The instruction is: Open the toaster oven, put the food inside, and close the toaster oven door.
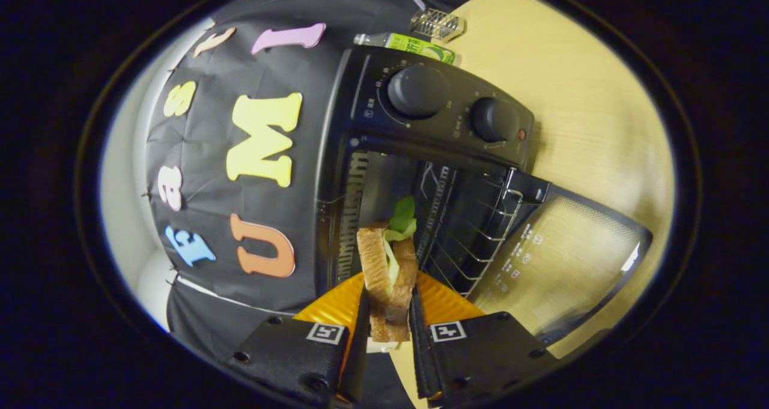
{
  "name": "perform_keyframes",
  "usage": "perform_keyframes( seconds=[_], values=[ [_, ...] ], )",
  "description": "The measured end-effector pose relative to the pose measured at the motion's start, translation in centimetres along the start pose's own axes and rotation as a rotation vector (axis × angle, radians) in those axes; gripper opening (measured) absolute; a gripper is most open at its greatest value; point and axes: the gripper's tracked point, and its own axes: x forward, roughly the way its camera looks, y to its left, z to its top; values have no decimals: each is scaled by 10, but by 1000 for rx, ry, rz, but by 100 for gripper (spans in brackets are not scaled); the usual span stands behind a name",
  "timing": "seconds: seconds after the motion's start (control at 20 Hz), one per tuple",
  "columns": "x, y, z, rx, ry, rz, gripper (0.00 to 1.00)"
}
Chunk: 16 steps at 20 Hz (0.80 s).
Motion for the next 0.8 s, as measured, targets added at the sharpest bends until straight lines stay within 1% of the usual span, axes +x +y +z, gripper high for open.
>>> perform_keyframes(
  seconds=[0.15, 0.35, 0.45, 0.5, 0.6, 0.75, 0.8],
  values=[
    [17, -5, 10, 65, -63, 10, 38],
    [33, -6, -1, -22, -53, -24, 39],
    [33, -4, -9, -79, -15, -48, 43],
    [35, -4, -12, -128, 4, -76, 45],
    [30, -7, -15, -234, 28, -132, 66],
    [26, -9, -22, -393, 95, -200, 81],
    [24, -11, -22, -458, 114, -226, 82]
  ],
)
